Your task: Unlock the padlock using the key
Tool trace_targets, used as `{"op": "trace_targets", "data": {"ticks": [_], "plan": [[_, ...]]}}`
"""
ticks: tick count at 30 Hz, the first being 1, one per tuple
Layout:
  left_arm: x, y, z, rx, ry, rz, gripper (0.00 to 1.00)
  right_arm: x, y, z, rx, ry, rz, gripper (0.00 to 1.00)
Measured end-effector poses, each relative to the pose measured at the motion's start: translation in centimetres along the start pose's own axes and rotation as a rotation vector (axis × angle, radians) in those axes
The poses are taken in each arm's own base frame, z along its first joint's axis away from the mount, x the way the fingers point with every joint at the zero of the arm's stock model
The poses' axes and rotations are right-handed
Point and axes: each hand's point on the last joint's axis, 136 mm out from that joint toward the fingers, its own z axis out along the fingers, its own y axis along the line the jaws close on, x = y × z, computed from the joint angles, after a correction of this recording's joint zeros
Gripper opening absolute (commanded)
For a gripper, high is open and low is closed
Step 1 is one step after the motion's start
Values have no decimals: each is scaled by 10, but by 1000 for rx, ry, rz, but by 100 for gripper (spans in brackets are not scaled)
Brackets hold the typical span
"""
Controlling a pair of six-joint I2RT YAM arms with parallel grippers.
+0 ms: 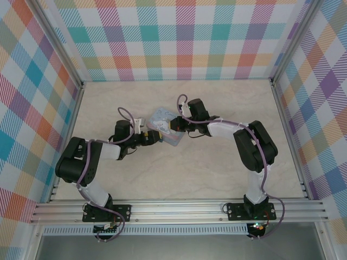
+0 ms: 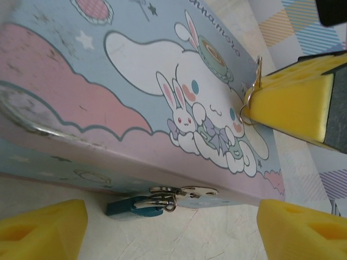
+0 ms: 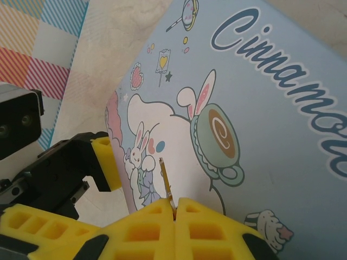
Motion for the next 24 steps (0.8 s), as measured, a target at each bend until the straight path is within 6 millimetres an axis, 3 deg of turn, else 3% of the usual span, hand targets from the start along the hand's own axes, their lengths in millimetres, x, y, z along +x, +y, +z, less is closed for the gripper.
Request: {"op": "trace_targets", "data": {"ticks": [10, 17, 24], "plan": [[17, -4, 15, 44, 27, 42, 80, 1, -1, 0, 6, 7, 0, 4], [15, -6, 20, 72, -3, 81, 80, 1, -1, 0, 8, 10, 2, 4], [17, -7, 23, 85, -6, 90, 70, 1, -1, 0, 11, 15, 6, 4]]}}
